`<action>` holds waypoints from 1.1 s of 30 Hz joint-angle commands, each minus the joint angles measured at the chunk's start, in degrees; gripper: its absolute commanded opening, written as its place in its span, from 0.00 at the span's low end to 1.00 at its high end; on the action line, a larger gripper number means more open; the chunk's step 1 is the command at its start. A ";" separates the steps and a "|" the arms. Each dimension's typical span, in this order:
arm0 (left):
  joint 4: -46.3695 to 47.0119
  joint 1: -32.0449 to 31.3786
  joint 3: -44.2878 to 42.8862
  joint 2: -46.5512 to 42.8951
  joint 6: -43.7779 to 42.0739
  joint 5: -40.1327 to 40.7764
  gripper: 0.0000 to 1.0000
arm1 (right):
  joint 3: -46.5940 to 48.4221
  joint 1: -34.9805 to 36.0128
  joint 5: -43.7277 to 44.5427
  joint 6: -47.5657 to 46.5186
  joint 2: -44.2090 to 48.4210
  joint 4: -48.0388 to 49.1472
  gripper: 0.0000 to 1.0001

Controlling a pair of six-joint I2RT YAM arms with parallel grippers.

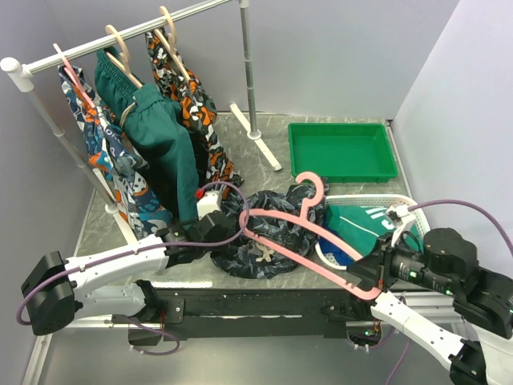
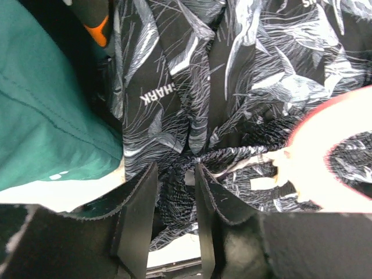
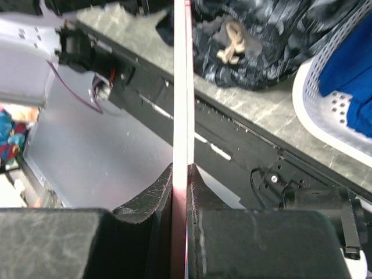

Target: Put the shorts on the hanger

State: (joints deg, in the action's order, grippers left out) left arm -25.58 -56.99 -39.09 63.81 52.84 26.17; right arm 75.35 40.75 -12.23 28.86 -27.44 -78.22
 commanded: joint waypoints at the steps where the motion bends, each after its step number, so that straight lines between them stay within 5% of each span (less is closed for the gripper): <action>1: 3.00 0.74 0.16 -0.44 -1.95 -2.70 0.36 | -2.92 0.29 -3.85 -2.05 -1.30 2.19 0.00; 4: 3.08 0.74 0.51 -1.23 -2.04 -4.28 0.31 | -4.42 0.38 -4.91 -2.84 -1.30 2.89 0.00; 9: 3.70 0.74 1.56 -3.34 -1.86 -5.08 0.01 | -7.41 0.29 -6.05 -4.69 -1.12 3.94 0.00; 21: 2.11 0.65 -0.46 -9.84 -9.58 -2.97 0.01 | -11.73 0.29 -7.29 -8.82 -2.79 9.57 0.00; 30: 3.17 -4.97 -1.95 -13.71 -14.34 -2.53 0.01 | -7.66 0.38 2.82 -9.18 -2.53 9.74 0.00; 33: 1.86 -5.50 -3.00 -14.24 -13.82 0.01 0.01 | -11.00 0.29 -2.16 -8.82 -1.65 12.72 0.00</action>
State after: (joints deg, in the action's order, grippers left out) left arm -24.67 -61.60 -38.30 51.18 40.66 22.81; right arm 66.94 40.75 -12.36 20.69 -30.02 -72.34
